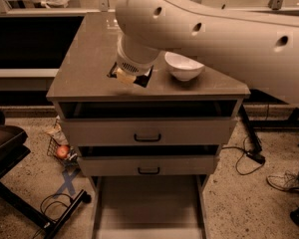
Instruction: Pick rxbar chocolate from bottom drawer and place on counter
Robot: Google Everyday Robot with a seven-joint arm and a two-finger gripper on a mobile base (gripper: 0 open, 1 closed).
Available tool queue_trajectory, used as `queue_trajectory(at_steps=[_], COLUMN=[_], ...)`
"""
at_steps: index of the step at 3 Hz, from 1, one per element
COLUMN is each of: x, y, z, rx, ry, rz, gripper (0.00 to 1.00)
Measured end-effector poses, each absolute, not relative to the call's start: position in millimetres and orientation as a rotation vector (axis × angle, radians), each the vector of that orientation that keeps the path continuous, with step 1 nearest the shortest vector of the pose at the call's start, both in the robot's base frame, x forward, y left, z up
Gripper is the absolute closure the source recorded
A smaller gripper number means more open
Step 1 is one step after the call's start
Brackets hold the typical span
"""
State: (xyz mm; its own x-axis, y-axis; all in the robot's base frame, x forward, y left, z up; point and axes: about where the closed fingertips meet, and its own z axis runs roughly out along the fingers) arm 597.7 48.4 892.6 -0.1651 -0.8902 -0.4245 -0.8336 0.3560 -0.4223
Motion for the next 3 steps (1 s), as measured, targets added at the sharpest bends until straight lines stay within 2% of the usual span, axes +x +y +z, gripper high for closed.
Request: queue_trajectory(at_steps=[1,3], x=[621,720], y=[59,87], z=[896,896], rx=[-1.508,-1.512], ry=[1.97,1.887], rz=[-0.112,-0.024], gripper=[1.0,1.0])
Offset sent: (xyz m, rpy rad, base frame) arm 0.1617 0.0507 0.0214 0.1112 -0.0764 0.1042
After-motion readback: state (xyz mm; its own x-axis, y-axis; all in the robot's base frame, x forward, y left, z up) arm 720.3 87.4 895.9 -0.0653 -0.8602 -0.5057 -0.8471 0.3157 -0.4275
